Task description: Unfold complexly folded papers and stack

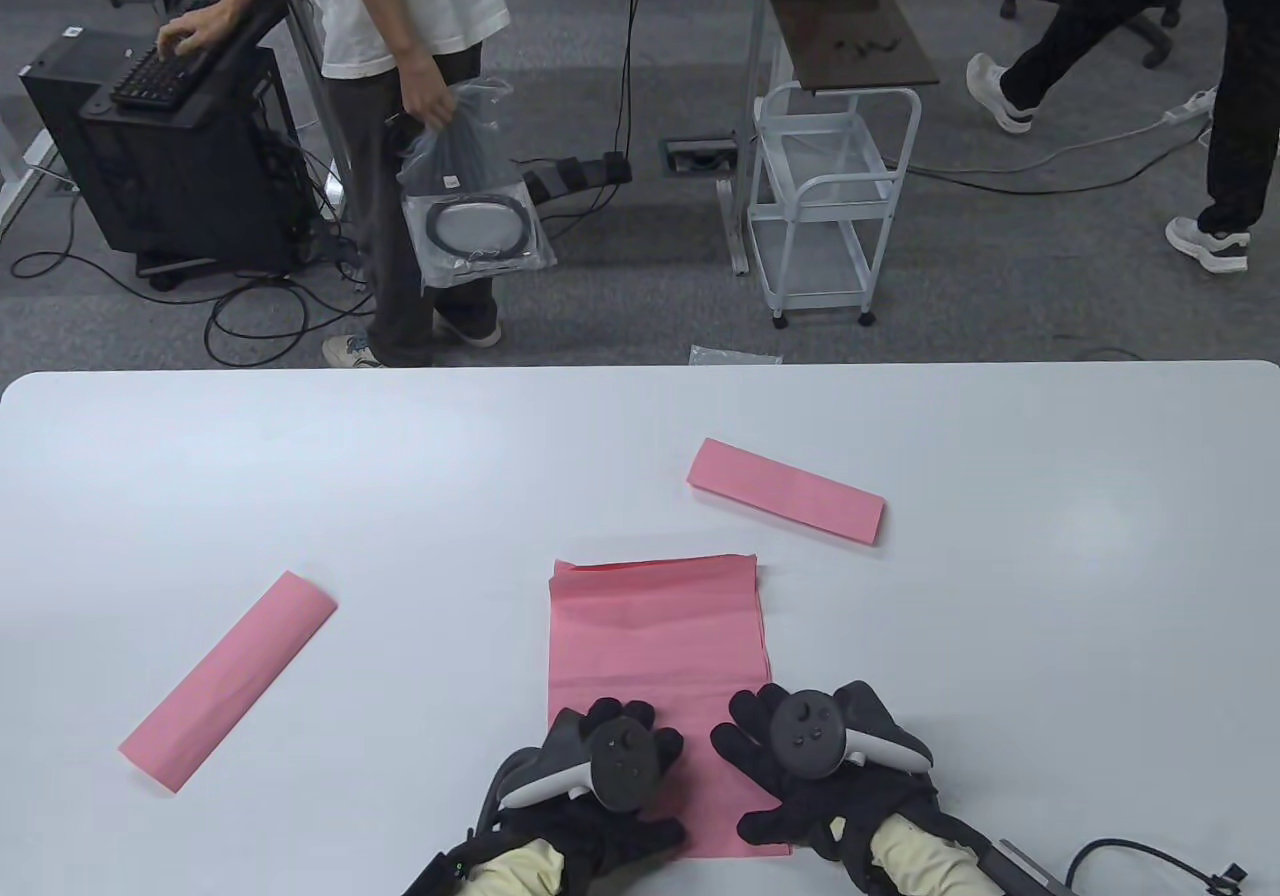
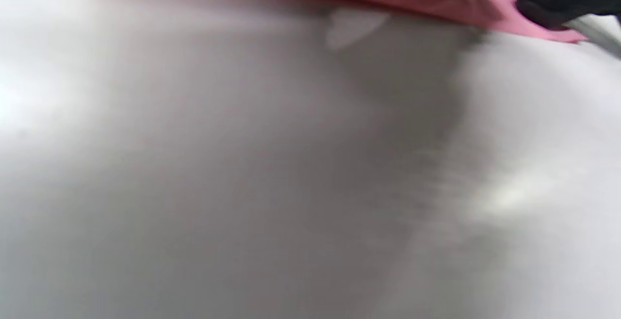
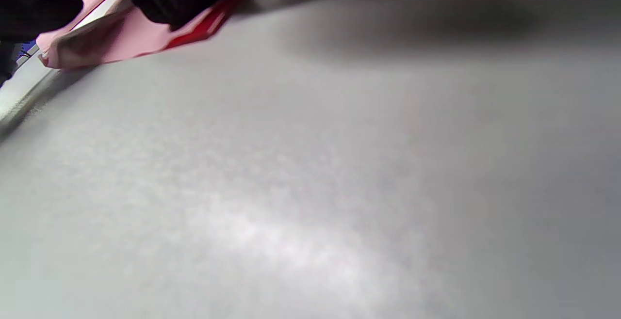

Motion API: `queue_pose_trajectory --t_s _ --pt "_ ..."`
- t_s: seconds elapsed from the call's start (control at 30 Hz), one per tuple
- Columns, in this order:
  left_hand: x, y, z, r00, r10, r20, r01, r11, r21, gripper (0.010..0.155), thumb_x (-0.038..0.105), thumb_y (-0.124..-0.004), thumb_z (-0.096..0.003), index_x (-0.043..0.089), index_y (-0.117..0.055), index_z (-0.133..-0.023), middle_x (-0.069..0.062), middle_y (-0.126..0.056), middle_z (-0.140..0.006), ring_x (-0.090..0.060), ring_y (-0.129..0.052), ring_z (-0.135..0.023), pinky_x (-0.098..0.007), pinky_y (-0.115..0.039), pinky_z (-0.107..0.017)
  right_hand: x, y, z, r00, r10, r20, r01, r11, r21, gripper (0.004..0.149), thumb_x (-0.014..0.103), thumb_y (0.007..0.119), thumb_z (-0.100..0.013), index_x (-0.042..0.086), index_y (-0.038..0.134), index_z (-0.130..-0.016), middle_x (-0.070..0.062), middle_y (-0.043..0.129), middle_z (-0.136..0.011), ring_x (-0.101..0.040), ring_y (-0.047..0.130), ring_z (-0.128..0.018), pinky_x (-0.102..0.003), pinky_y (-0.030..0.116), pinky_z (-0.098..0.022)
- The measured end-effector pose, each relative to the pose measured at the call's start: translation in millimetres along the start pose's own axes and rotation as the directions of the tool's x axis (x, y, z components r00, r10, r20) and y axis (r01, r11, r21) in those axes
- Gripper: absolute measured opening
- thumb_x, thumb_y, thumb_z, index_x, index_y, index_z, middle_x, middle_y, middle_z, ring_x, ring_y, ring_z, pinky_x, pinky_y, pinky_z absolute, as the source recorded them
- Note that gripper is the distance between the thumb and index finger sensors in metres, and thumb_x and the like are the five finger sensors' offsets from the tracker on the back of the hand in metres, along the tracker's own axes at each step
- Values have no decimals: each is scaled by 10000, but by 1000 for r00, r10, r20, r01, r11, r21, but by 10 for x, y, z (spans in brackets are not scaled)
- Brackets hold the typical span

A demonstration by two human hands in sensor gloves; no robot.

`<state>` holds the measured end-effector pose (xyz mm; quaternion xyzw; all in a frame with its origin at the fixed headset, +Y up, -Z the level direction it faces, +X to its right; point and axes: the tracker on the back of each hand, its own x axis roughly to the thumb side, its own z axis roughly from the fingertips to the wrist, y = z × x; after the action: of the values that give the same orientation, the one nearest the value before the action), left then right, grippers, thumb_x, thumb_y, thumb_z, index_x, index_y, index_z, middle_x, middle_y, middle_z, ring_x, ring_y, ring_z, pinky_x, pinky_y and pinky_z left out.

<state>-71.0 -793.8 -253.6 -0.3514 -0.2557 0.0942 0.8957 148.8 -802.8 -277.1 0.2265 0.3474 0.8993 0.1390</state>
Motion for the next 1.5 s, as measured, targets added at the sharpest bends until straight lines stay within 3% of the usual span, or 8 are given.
queue_pose_trajectory --t_s 0.17,0.5,0.73,0.83,0.97,1.07,1.37,1.5 --pt "-106 -61 -40 995 -70 -70 68 997 -41 823 648 -523 -526 372 73 -1022 94 244 -1051 -262 239 -986 -581 105 -640 -6 2 -1 1000 7 -4 -7 1000 -1 776 546 669 -482 431 157 -1053 175 -85 -1117 -123 -150 -995 -499 -111 -672" --pt "-917 18 450 960 -3 -279 -23 995 -92 871 644 -597 -462 465 85 -973 212 250 -1026 -215 247 -990 -566 116 -647 -10 5 1 1000 -4 -4 4 1000 6 776 548 668 -482 437 151 -1051 190 -92 -1111 -111 -160 -991 -493 -121 -668" --pt "-797 158 471 966 -52 -252 34 997 -73 824 547 -624 -538 370 5 -1039 86 168 -1088 -278 154 -1028 -576 74 -660 -13 8 -2 1000 -9 -3 9 1000 9 775 546 668 -482 439 151 -1049 191 -97 -1109 -109 -166 -987 -491 -126 -664" --pt "-586 281 396 987 -69 -148 73 997 27 779 569 -578 -552 345 -46 -1076 75 175 -1090 -295 156 -1029 -585 57 -676 -17 10 -5 1000 -13 -1 13 1000 10 773 544 669 -483 438 152 -1048 193 -97 -1108 -108 -167 -986 -490 -128 -662" --pt "-236 248 19 990 -144 -16 141 985 -98 768 583 -557 -551 389 -15 -1059 113 216 -1066 -261 199 -1015 -579 83 -671 -19 13 -6 1000 -18 0 18 1000 11 773 544 669 -482 441 151 -1047 155 -60 -1116 -105 -170 -985 -487 -134 -660" --pt "-130 218 -201 966 -255 -31 250 962 -113 770 595 -529 -537 406 40 -1019 123 201 -1068 -243 180 -1025 -576 73 -678 -23 15 -6 1000 -24 1 24 1000 11 774 545 670 -482 442 151 -1047 163 -63 -1115 -99 -174 -984 -481 -138 -658" --pt "-950 512 -161 956 14 -292 -4 999 36 642 585 -443 -550 468 -4 -1003 230 148 -1073 -119 127 -1068 -573 76 -686 -26 16 -6 1000 -24 3 24 1000 11 776 547 669 -482 444 148 -1048 162 -65 -1116 -100 -173 -984 -481 -139 -657" --pt "-1044 524 -131 951 43 -306 -27 998 56 616 575 -437 -555 486 -23 -1002 249 138 -1076 -117 133 -1066 -572 78 -686 -28 16 -8 1000 -24 2 24 1000 11 775 547 668 -482 443 148 -1048 162 -65 -1115 -101 -174 -984 -482 -139 -657"
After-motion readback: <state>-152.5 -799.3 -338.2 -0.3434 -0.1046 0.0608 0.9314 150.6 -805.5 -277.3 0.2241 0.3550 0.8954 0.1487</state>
